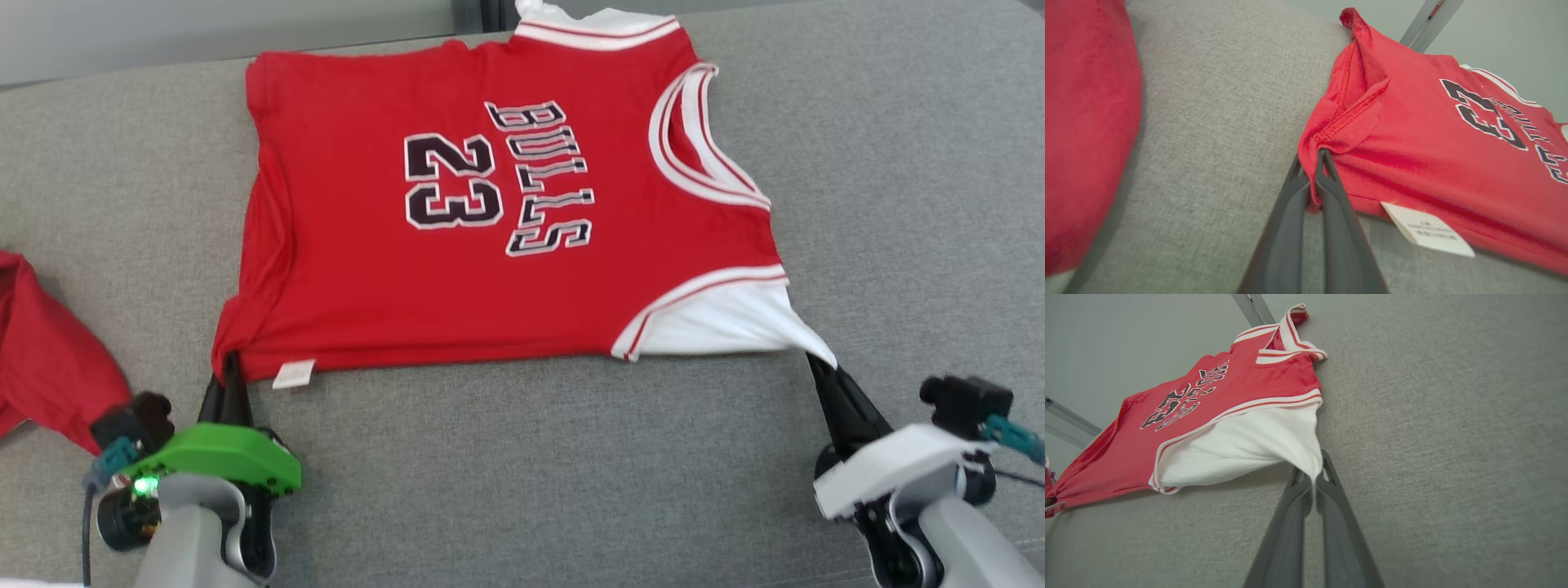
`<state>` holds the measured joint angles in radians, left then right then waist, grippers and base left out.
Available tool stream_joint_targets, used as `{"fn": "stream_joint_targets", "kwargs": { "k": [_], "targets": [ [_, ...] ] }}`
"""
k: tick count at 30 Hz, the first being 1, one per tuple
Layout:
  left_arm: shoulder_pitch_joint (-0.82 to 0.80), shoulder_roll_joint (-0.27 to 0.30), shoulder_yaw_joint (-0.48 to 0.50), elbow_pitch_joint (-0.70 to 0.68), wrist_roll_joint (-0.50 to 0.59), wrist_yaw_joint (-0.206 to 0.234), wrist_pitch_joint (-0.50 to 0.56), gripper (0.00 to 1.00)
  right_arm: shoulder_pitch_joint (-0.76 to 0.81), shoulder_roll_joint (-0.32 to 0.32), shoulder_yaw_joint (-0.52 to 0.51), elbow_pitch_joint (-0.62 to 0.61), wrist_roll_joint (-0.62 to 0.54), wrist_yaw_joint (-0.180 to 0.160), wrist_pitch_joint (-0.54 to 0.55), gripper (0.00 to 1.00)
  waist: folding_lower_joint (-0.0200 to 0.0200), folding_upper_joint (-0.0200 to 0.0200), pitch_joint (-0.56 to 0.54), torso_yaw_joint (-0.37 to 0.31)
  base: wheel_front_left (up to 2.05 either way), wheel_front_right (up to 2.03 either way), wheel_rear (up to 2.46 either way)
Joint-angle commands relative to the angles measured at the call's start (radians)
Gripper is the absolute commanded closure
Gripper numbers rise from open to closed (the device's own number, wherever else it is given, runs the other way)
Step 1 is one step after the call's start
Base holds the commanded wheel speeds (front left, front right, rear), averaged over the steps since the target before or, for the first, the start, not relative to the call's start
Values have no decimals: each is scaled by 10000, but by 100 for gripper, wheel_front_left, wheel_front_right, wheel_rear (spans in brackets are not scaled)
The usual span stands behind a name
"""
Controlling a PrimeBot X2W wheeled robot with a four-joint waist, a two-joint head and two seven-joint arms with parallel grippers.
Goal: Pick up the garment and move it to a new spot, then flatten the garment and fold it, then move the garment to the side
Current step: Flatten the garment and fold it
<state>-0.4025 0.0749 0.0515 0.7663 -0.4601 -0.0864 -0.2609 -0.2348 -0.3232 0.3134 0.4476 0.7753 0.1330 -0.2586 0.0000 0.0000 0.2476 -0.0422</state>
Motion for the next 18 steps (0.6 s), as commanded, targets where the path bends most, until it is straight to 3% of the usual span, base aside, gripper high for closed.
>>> {"fn": "stream_joint_targets", "kwargs": {
  "k": [1,8,13,18],
  "targets": [
    [609,108,122,-353,44,162,-59,100,701,-105,-371,-388,-118,-40,-91,100,0,0,-491,-23,0,0,0],
    [3230,5,18,-3120,46,881,862,100,3334,5,-1322,-2628,-956,-41,974,100,0,0,-1008,-36,0,0,0],
    [4875,-43,-125,-5929,48,1672,2222,100,4619,667,-2451,-4344,-1590,-39,2061,100,0,0,-1109,27,0,0,0],
    [5539,-5,-439,-7681,187,2074,3349,100,4930,1339,-3012,-5268,-2044,-31,2963,100,0,0,-1045,51,0,0,0]
  ]
}}
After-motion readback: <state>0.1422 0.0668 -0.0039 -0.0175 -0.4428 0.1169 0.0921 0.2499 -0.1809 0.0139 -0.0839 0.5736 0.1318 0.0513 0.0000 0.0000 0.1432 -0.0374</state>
